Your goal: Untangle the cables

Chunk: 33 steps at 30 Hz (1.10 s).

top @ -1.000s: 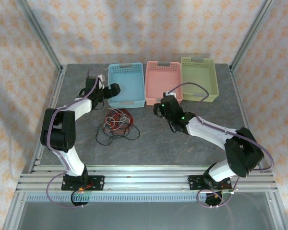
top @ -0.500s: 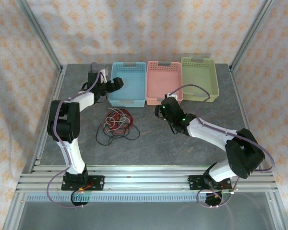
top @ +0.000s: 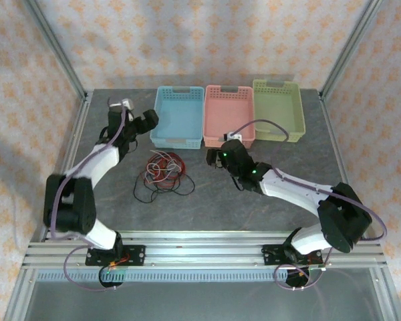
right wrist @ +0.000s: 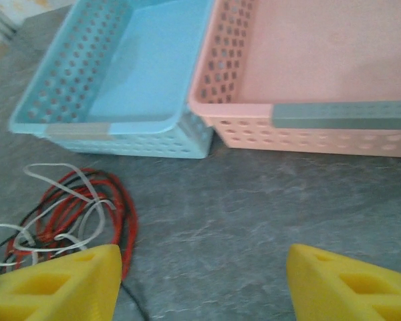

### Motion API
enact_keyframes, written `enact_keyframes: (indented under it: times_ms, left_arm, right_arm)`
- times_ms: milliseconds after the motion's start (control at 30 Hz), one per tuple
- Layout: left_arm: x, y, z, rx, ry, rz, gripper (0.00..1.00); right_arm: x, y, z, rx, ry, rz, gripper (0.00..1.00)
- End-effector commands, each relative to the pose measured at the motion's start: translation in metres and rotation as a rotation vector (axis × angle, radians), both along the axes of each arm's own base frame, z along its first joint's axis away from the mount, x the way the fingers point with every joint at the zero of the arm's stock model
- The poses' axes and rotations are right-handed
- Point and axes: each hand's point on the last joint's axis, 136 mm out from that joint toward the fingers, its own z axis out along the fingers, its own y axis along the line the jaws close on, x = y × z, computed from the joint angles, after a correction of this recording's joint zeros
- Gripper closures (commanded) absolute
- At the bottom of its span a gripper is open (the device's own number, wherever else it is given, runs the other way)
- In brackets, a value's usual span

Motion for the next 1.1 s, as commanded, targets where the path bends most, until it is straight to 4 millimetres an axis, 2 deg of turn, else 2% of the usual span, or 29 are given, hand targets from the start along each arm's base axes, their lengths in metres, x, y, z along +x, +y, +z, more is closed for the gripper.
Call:
enact_keyframes:
  times_ms: [0,100,167,267,400,567,1067]
  left_arm:
    - [-0.034,0.015,-0.010,0.010,0.000,0.080,0.01]
    - [-0.063,0.013,-0.020,-0.007,-0.004,0.065,0.03]
    - [-0.078,0.008,-0.026,-0.029,-0.010,0.045,0.04]
    - [-0.092,0.004,-0.038,-0.052,-0.001,0.023,0.05]
    - [-0.102,0.000,-0.060,-0.063,0.044,0.016,0.06]
    - [-0.108,-0.006,-0.085,-0.043,0.102,0.016,0.07]
    - [-0.091,-0.027,-0.128,-0.012,0.203,-0.088,0.06]
  right_arm:
    - [-0.001,0.019,0.018,0.065,-0.059,0.017,0.32]
    - [-0.005,0.033,0.029,0.113,-0.089,0.037,0.28]
    - [-0.006,0.034,0.040,0.147,-0.117,0.030,0.27]
    - [-0.008,0.028,0.062,0.219,-0.170,-0.001,0.21]
    - [-0.006,0.014,0.088,0.268,-0.235,-0.058,0.09]
    - [-0.001,0.008,0.097,0.224,-0.250,-0.093,0.08]
    - [-0.013,-0.007,0.100,0.222,-0.276,-0.092,0.08]
